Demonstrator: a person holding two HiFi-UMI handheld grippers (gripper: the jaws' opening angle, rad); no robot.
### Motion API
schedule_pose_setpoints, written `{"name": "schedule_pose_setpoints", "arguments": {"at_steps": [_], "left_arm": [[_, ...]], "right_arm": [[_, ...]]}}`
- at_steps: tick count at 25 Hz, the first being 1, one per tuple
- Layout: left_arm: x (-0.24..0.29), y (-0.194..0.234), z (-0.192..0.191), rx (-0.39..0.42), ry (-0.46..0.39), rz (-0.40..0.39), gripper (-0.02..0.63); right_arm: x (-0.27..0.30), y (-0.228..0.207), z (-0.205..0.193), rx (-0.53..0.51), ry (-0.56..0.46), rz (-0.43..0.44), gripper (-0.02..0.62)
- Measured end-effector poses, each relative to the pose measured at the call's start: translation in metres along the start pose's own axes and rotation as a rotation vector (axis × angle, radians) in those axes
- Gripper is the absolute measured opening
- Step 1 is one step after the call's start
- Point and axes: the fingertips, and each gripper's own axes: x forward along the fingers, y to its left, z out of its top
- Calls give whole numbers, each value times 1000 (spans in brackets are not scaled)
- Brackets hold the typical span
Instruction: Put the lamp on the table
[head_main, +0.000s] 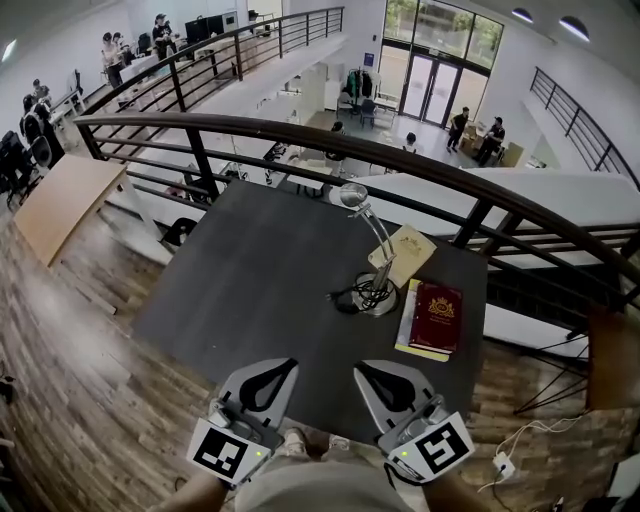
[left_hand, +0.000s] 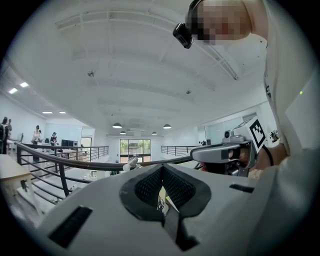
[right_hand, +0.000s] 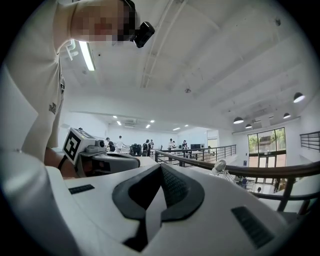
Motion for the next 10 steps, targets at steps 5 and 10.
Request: {"name": "schedule_pose_setpoints", "arguments": {"at_steps": [5, 10], "left_arm": [[1, 3, -2, -6, 8, 0, 5], [0, 5, 0, -12, -3, 4, 5]], "right_arm": [[3, -1, -4, 14, 13, -4, -2], [4, 0, -5, 22, 15, -7, -2]]}}
